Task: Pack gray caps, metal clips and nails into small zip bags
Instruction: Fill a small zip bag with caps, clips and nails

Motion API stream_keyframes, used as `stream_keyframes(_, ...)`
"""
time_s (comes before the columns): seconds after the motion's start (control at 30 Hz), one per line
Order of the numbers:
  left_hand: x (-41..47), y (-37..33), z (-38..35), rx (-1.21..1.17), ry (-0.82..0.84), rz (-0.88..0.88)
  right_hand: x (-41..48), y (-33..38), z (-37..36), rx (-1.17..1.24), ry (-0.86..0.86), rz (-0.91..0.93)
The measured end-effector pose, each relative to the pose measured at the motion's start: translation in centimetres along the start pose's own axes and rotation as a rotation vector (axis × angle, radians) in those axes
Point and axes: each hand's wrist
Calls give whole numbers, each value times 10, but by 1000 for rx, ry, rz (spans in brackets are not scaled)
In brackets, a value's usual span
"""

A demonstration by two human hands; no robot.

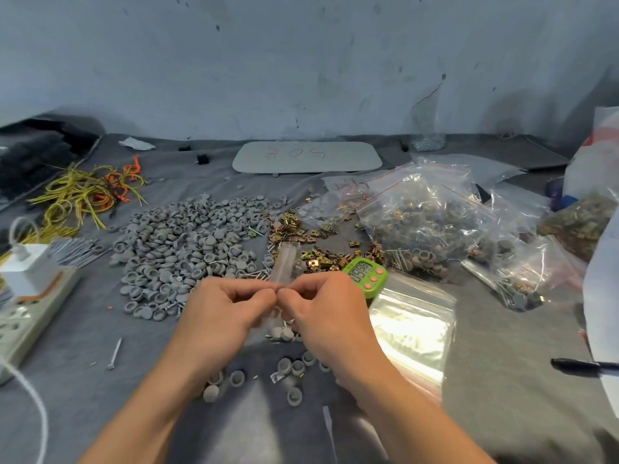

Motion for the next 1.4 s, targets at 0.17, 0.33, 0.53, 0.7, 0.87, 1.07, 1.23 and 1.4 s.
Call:
stream_keyframes(0.17, 3, 4, 1, 9, -125, 80, -2, 6, -8, 19, -48, 62)
stream_keyframes(0.33, 5, -1, 0, 65, -199, 129, -4, 6, -11, 117, -10, 135)
stream_keyframes(0.53, 0, -8, -3, 103, -137, 151, 0, 6, -8, 151, 144, 150)
stream_keyframes(0.7, -4, -9, 0, -195, 15, 181, 1, 6, -1, 95, 148, 50)
stream_keyframes(0.87, -2, -13, -4, -422, 31, 321, -2, 14, 0, -193, -41, 100)
stream_keyframes(1.07, -2, -7, 2, 414, -363, 130, -6, 15, 7, -371, -261, 141)
stream_keyframes(1.23, -8, -7, -13, 605, -371, -81, -18, 10, -9, -504, -339, 249)
stream_keyframes(1.4, -11, -1, -13, 532, -311, -240, -19, 4, -18, -219, -171, 332)
Point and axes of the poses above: each hand's wrist, its own x-axis towards the middle knuckle, its own z-axis out of the back of the hand, y = z × x, and after that the axes turned 10 degrees about -z, right-handed
